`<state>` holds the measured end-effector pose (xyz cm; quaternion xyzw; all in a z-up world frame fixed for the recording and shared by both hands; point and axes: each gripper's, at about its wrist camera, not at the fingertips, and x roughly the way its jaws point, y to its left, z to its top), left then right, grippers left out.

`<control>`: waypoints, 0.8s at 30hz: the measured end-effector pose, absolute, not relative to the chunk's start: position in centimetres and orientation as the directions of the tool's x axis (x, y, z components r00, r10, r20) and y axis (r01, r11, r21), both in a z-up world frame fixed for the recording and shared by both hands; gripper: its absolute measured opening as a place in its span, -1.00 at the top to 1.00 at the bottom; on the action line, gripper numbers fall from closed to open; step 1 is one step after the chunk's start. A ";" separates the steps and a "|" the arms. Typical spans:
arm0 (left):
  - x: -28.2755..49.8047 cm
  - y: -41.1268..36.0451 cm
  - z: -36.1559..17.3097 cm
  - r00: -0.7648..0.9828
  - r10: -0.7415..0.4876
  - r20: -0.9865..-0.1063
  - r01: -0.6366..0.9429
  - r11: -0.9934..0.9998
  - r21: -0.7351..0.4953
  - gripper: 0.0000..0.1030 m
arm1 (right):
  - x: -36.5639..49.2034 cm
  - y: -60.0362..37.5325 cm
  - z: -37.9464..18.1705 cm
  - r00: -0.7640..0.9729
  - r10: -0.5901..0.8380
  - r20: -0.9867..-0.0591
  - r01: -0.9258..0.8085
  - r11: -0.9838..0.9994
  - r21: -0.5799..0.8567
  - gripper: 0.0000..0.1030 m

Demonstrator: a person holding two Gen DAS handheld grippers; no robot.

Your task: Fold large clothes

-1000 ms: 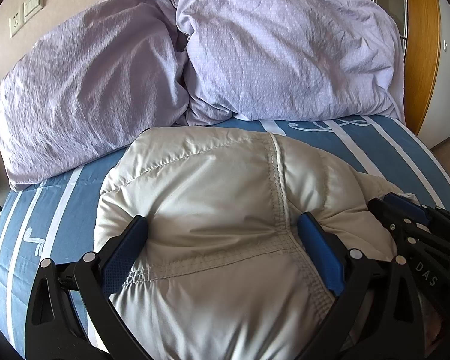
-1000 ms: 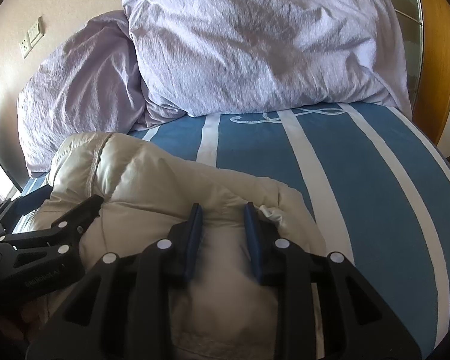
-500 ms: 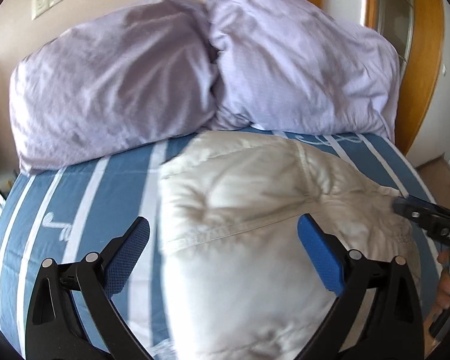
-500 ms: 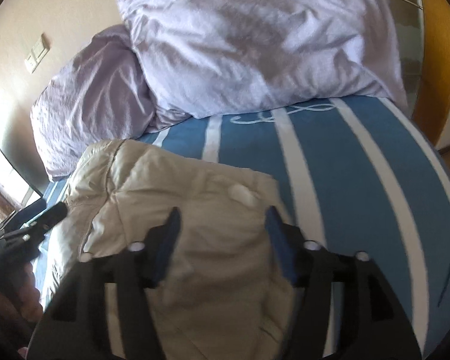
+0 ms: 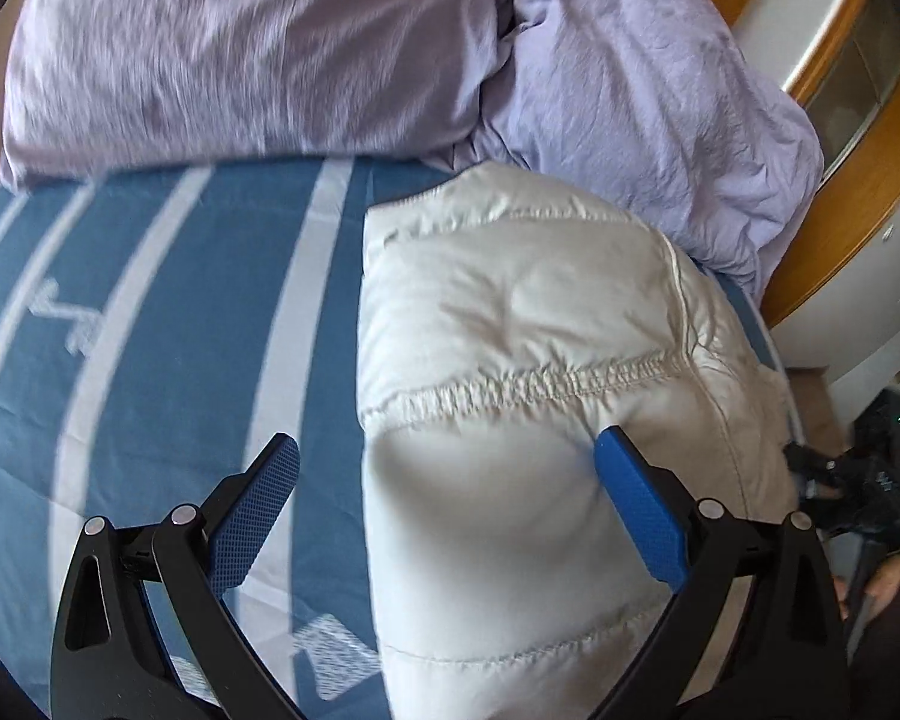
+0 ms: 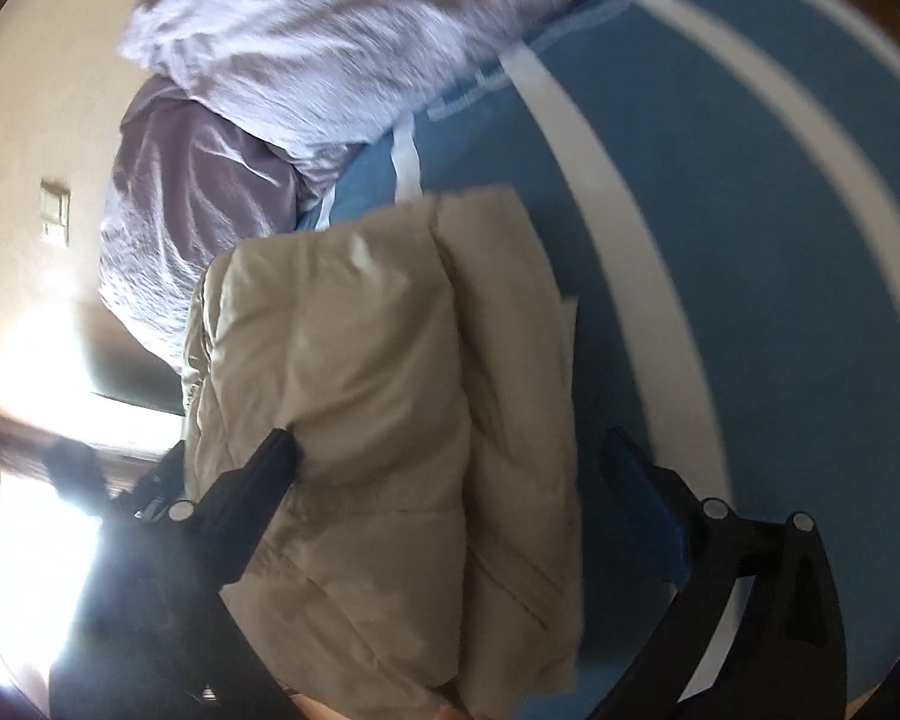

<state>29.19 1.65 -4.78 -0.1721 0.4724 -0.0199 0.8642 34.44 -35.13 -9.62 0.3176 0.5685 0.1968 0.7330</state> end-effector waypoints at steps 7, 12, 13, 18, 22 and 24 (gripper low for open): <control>29.6 3.1 -7.1 0.514 -0.360 -0.779 -0.170 0.847 -0.503 -0.97 | 35.0 -33.9 -11.3 0.195 0.728 -0.657 0.098 0.653 0.751 -0.97; 30.2 3.9 -8.9 0.499 -0.468 -0.730 -0.203 0.755 -0.623 -0.97 | 35.4 -33.2 -11.6 0.180 0.740 -0.648 0.089 0.644 0.760 -0.97; 30.4 4.0 -9.3 0.496 -0.493 -0.715 -0.213 0.729 -0.650 -0.97 | 35.5 -33.1 -11.6 0.181 0.742 -0.646 0.086 0.642 0.762 -0.97; 30.7 4.1 -10.0 0.488 -0.538 -0.688 -0.230 0.681 -0.695 -0.97 | 35.8 -33.0 -11.9 0.178 0.766 -0.618 0.070 0.616 0.785 -0.96; 30.8 4.3 -9.8 0.488 -0.559 -0.670 -0.231 0.658 -0.717 -0.87 | 35.9 -32.8 -11.9 0.174 0.781 -0.600 0.047 0.602 0.797 -0.87; 30.7 4.6 -9.5 0.492 -0.565 -0.663 -0.228 0.651 -0.724 -0.74 | 36.0 -32.9 -11.8 0.177 0.794 -0.581 0.040 0.584 0.811 -0.64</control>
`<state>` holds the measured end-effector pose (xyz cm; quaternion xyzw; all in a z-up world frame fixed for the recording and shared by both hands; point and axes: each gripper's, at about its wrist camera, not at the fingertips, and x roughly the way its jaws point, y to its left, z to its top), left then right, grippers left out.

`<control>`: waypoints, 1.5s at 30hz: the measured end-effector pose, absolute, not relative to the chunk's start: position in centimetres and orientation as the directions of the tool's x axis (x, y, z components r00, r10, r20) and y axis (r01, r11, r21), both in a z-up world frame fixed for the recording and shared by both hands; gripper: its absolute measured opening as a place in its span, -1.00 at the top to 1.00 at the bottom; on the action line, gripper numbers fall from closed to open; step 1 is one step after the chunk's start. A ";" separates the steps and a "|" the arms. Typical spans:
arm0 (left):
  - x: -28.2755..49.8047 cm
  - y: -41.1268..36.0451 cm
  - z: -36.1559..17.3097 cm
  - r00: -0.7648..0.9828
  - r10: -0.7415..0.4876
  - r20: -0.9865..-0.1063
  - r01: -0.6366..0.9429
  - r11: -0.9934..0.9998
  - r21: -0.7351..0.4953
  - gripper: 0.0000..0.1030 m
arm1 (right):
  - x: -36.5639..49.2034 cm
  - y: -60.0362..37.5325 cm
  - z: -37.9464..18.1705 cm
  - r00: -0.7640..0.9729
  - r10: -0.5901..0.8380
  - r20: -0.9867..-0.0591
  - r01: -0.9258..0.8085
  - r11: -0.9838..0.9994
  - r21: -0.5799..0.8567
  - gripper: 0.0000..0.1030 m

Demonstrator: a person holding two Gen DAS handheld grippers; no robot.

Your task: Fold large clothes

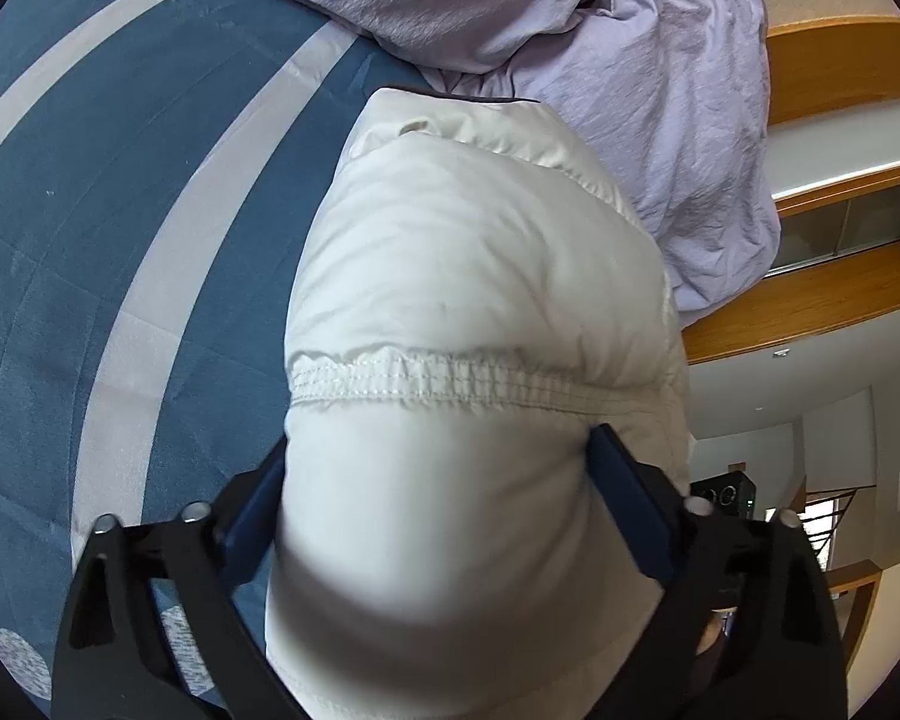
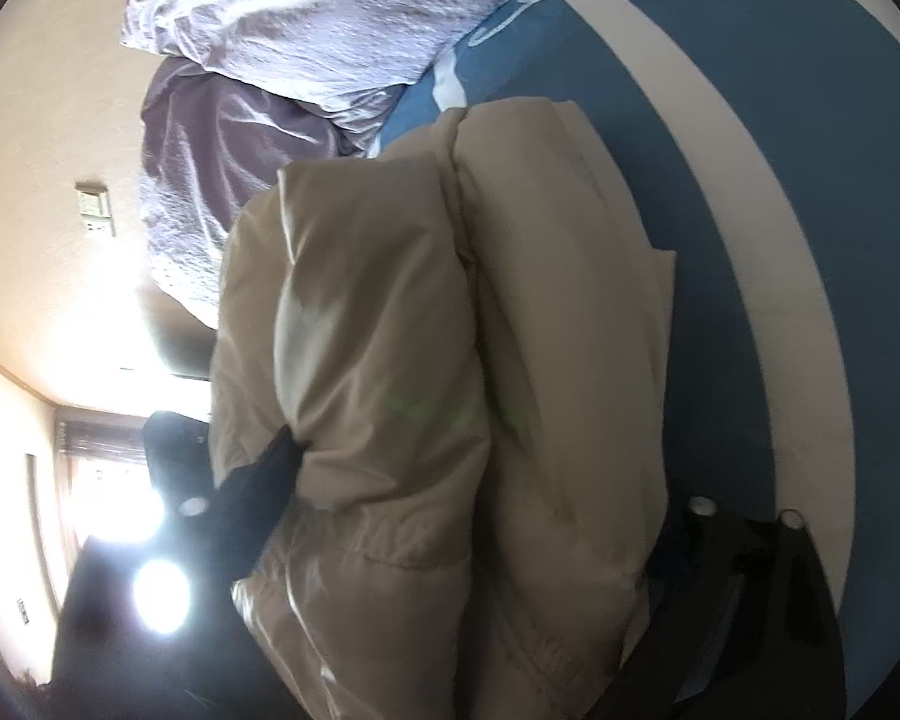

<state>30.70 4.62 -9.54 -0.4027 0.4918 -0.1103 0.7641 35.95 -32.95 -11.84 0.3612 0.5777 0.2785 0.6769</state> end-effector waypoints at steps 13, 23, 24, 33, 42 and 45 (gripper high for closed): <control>33.8 9.4 -6.3 0.559 -0.520 -0.646 -0.223 0.656 -0.721 -0.38 | 39.2 -29.0 -10.2 0.192 0.844 -0.501 -0.020 0.514 0.858 0.03; 36.4 14.6 -6.3 0.597 -0.408 -0.690 -0.290 0.693 -0.660 -0.38 | 43.5 -22.5 -9.3 0.157 0.841 -0.518 -0.042 0.530 0.847 0.04; 36.7 14.9 -6.6 0.596 -0.398 -0.697 -0.300 0.695 -0.653 -0.38 | 43.7 -22.1 -9.4 0.156 0.836 -0.526 -0.040 0.538 0.842 0.03; 37.0 14.9 -7.2 0.587 -0.338 -0.736 -0.354 0.710 -0.609 -0.62 | 43.2 -21.4 -8.6 0.193 0.754 -0.628 -0.050 0.647 0.761 -0.36; 36.9 13.6 -3.8 0.586 -0.154 -0.796 -0.360 0.830 -0.426 -0.70 | 42.4 -21.3 -5.2 0.270 0.592 -0.760 -0.101 0.802 0.589 -0.59; 37.0 12.2 -2.0 0.614 -0.074 -0.786 -0.324 0.885 -0.336 -0.72 | 41.8 -22.0 -3.6 0.348 0.522 -0.779 -0.112 0.848 0.518 -0.65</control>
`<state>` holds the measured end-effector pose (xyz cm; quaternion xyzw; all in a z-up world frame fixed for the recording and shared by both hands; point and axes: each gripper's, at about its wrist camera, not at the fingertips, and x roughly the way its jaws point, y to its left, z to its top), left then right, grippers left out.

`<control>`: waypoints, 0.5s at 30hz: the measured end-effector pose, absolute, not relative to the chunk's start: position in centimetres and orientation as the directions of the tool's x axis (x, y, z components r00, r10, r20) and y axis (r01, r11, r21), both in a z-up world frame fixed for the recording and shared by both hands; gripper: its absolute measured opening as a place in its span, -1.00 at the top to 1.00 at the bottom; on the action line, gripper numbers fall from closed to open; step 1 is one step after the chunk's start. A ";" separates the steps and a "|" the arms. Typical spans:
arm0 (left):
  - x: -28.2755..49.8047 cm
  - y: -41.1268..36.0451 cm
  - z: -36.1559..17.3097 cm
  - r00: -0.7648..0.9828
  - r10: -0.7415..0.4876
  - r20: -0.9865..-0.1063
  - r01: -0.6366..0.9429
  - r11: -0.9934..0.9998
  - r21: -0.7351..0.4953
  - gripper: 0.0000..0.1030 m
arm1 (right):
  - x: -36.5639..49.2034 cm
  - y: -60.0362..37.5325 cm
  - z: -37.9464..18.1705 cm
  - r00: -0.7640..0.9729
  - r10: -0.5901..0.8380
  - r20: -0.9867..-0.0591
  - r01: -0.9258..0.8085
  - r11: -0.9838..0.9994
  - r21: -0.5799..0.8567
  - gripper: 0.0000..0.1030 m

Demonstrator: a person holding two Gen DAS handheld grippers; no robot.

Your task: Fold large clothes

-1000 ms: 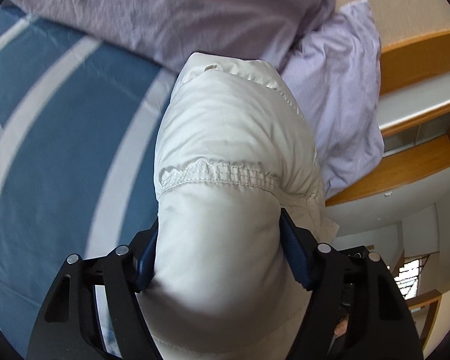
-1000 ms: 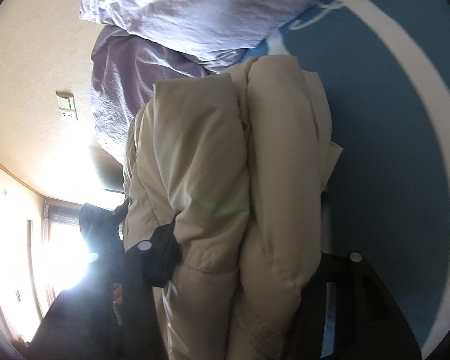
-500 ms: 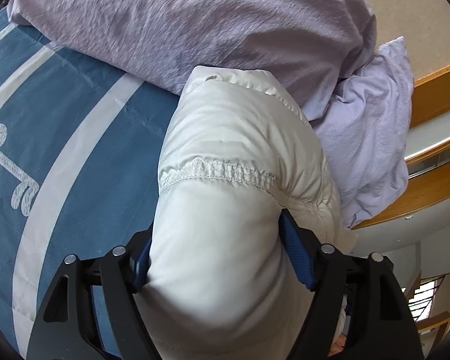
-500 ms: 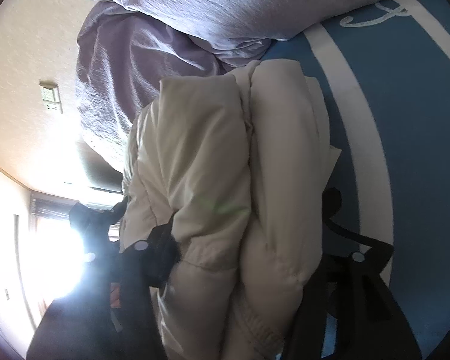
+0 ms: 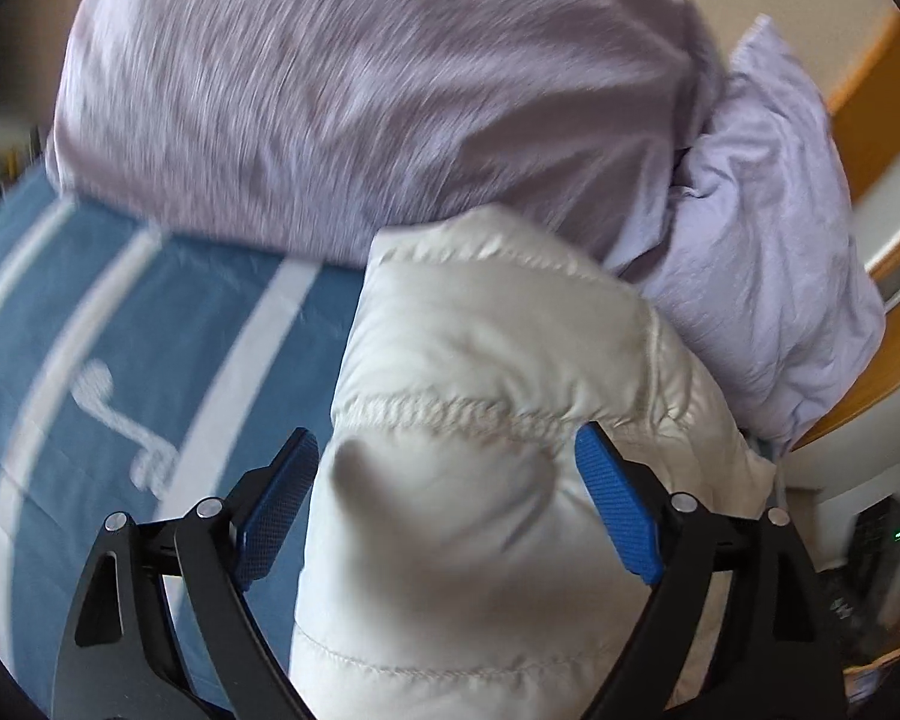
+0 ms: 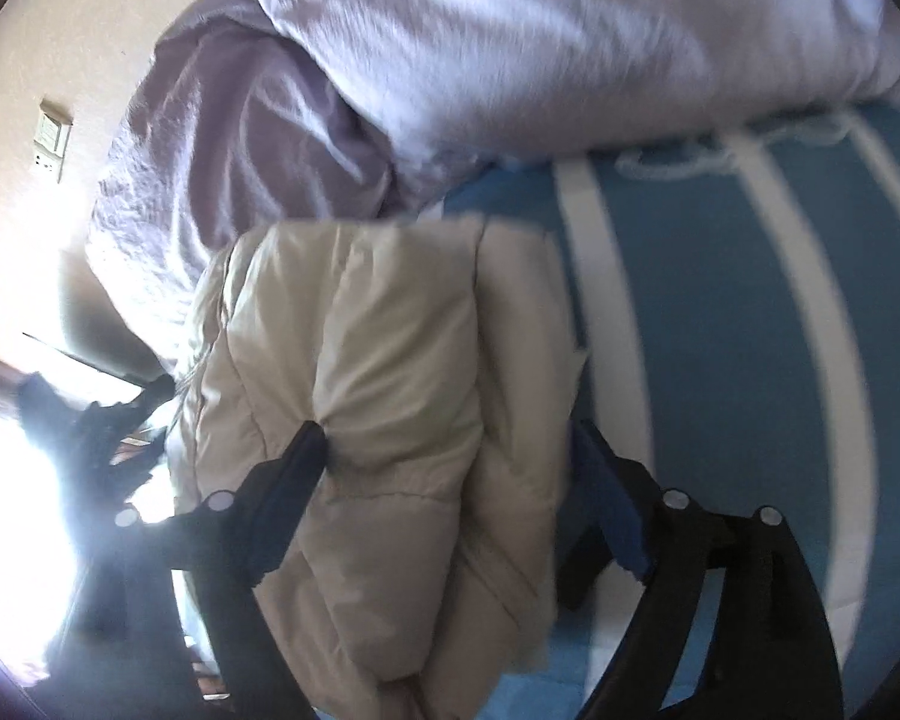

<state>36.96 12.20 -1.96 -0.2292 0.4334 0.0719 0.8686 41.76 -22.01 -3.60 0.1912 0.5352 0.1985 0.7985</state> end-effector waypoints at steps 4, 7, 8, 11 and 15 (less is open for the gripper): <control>37.4 10.1 -1.0 0.634 -0.001 -0.774 -0.275 0.935 -0.226 -0.73 | 41.6 -21.9 -1.5 0.407 0.477 -0.779 -0.148 0.876 0.459 -0.66; 38.1 8.5 -1.4 0.623 0.013 -0.782 -0.246 0.952 -0.180 -0.73 | 41.4 -20.8 -0.3 0.431 0.468 -0.771 -0.198 0.883 0.425 -0.65; 38.3 8.0 -1.9 0.615 0.016 -0.789 -0.239 0.957 -0.166 -0.74 | 41.2 -20.2 0.0 0.441 0.463 -0.769 -0.218 0.886 0.409 -0.65; 38.3 7.0 -2.6 0.616 0.069 -0.785 -0.232 0.968 -0.097 -0.77 | 41.0 -18.5 0.6 0.468 0.443 -0.765 -0.265 0.896 0.357 -0.65; 38.3 6.2 -3.3 0.612 0.111 -0.783 -0.217 0.976 -0.032 -0.79 | 40.7 -16.3 1.3 0.509 0.427 -0.748 -0.323 0.900 0.294 -0.52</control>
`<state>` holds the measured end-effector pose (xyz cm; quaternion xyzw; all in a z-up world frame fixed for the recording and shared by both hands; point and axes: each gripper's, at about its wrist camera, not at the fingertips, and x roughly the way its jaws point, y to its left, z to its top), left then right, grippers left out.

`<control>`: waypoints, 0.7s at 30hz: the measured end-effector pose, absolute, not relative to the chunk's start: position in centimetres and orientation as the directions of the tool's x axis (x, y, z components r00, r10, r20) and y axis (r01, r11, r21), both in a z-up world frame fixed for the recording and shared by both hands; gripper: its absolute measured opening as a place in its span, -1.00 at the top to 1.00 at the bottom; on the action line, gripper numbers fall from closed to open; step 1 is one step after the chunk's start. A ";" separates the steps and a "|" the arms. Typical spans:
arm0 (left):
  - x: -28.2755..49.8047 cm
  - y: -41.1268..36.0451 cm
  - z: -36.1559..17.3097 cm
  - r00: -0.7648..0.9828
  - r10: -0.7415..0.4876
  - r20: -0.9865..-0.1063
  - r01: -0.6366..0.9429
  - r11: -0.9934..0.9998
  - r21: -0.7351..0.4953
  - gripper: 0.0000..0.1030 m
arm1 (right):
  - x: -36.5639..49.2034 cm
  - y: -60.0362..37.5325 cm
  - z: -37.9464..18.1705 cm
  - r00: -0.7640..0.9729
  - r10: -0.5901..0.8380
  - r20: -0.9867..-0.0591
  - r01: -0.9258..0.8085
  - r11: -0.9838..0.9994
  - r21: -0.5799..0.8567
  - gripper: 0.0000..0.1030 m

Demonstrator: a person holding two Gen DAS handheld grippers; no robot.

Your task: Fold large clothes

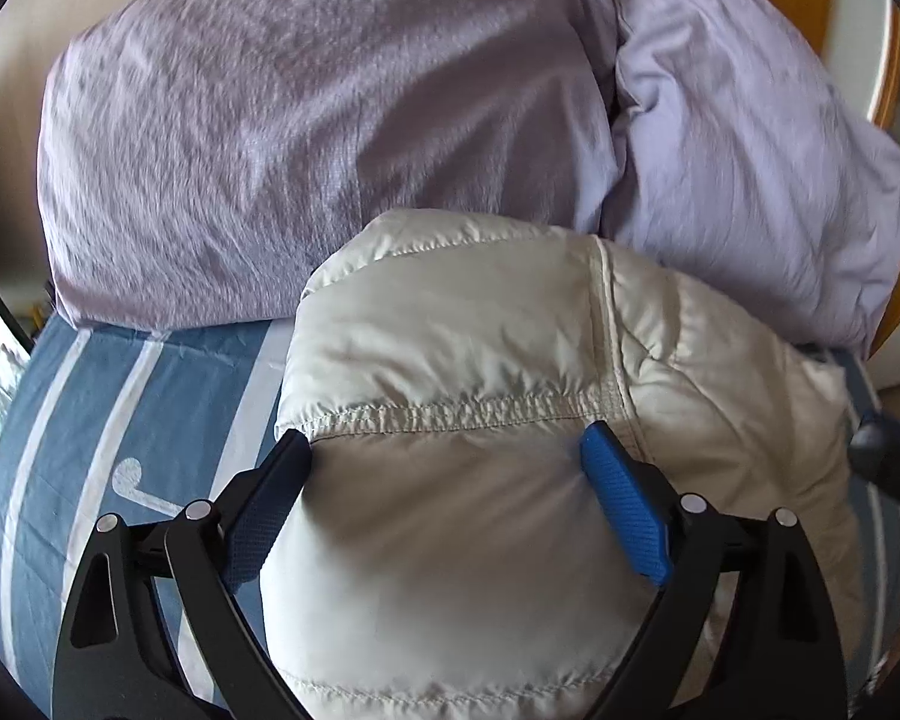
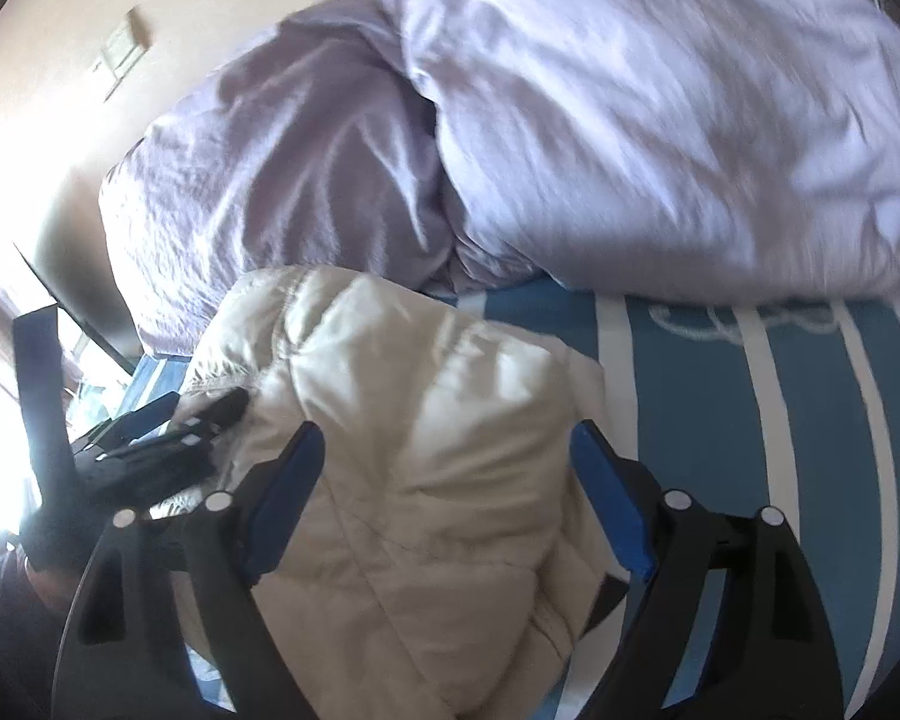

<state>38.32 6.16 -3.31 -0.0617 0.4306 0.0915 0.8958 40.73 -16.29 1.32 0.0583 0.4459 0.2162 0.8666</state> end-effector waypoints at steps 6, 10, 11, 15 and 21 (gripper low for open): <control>38.7 5.7 -4.1 0.604 0.131 -0.786 -0.213 0.977 -0.001 -0.81 | 41.1 -14.6 -0.1 0.506 0.402 -0.763 -0.349 0.904 0.245 -0.24; 38.9 5.5 -4.3 0.604 0.141 -0.784 -0.206 0.978 0.017 -0.81 | 41.4 -14.0 -2.1 0.490 0.365 -0.792 -0.350 0.914 0.204 -0.19; 38.9 5.4 -4.3 0.604 0.145 -0.784 -0.205 0.978 0.023 -0.82 | 41.4 -14.0 -2.4 0.490 0.362 -0.793 -0.352 0.914 0.200 -0.19; 39.1 5.0 -4.4 0.604 0.159 -0.781 -0.201 0.979 0.044 -0.83 | 41.4 -14.5 -3.9 0.480 0.367 -0.797 -0.337 0.916 0.219 -0.19; 38.7 4.4 -3.9 0.613 0.178 -0.770 -0.194 0.978 0.072 -0.84 | 41.5 -15.3 -5.2 0.461 0.382 -0.801 -0.305 0.916 0.262 -0.19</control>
